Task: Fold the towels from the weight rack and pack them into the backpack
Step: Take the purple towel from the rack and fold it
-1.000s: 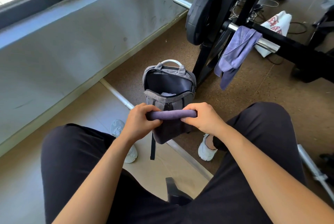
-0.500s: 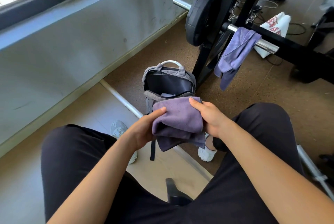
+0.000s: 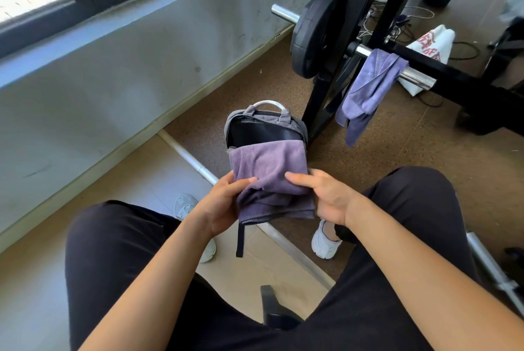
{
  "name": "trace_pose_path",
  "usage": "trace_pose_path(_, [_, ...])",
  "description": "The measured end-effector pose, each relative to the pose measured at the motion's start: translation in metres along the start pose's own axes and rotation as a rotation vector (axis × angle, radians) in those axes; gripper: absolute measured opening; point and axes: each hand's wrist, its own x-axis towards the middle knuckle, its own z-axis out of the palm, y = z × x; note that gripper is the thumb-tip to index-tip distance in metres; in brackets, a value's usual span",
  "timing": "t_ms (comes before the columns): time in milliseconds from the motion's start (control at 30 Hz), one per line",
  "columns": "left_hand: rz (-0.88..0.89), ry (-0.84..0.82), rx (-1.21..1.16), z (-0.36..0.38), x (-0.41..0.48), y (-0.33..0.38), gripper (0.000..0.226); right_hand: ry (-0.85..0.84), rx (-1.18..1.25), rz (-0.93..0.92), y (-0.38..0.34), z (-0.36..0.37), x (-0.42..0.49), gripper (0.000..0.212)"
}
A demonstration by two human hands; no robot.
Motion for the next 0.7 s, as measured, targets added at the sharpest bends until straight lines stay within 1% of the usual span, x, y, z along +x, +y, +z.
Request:
trace_pose_path(67, [0.058, -0.014, 0.102, -0.003, 0.000, 0.001, 0.062, 0.046, -0.038, -0.045, 0.001, -0.002, 0.002, 0.036])
trace_pose_path(100, [0.087, -0.021, 0.159, -0.006, 0.000, 0.001, 0.067, 0.057, -0.050, -0.070, 0.001, -0.003, 0.004, 0.037])
trace_pose_path(133, [0.126, -0.018, 0.221, -0.008, 0.000, 0.002, 0.067, 0.063, -0.061, -0.094, 0.002, -0.004, 0.005, 0.039])
trace_pose_path(200, [0.217, 0.010, 0.282, -0.012, 0.002, 0.002, 0.061, 0.074, -0.078, -0.127, 0.003, -0.004, 0.006, 0.041])
trace_pose_path(267, [0.266, 0.049, 0.262, -0.012, 0.002, 0.003, 0.051, 0.076, -0.080, -0.150, 0.003, -0.003, 0.006, 0.042])
trace_pose_path(333, [0.267, 0.081, 0.219, -0.011, 0.002, 0.003, 0.044, 0.079, -0.079, -0.178, 0.002, -0.001, 0.006, 0.043])
trace_pose_path(500, [0.240, 0.075, 0.173, -0.011, 0.001, 0.006, 0.051, 0.021, -0.054, -0.196, -0.002, 0.002, 0.001, 0.043])
trace_pose_path(700, [0.253, 0.016, 0.118, -0.005, -0.003, 0.007, 0.048, 0.037, -0.088, -0.217, -0.003, 0.001, -0.001, 0.037])
